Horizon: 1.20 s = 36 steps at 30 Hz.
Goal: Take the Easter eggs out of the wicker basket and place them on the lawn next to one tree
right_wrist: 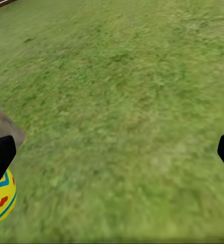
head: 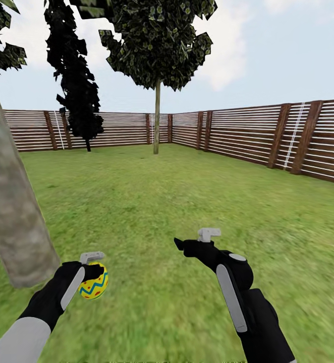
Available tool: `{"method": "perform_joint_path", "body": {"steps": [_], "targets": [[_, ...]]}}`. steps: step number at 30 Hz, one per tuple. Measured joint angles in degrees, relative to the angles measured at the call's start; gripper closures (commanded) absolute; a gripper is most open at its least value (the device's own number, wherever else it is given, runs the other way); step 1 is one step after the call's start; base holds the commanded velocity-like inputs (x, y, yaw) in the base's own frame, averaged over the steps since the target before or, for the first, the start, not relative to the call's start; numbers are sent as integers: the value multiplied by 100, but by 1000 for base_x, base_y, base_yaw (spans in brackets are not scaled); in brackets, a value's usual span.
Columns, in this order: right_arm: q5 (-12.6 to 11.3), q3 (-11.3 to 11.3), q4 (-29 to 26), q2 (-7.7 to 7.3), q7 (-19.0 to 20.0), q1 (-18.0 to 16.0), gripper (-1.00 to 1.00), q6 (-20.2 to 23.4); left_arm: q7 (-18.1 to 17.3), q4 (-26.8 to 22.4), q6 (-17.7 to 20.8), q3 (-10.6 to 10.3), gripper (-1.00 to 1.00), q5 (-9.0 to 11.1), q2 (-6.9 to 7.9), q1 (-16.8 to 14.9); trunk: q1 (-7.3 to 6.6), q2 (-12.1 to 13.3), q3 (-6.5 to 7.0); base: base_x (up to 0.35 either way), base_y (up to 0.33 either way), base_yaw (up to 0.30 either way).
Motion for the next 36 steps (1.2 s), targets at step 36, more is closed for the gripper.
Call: {"method": "perform_joint_path", "body": {"steps": [36], "targets": [[-1,42,44,9,-1,0,-100,9,13,-72,-303,-9,100,8,9,8,85,-45,-732,0,0,0]]}}
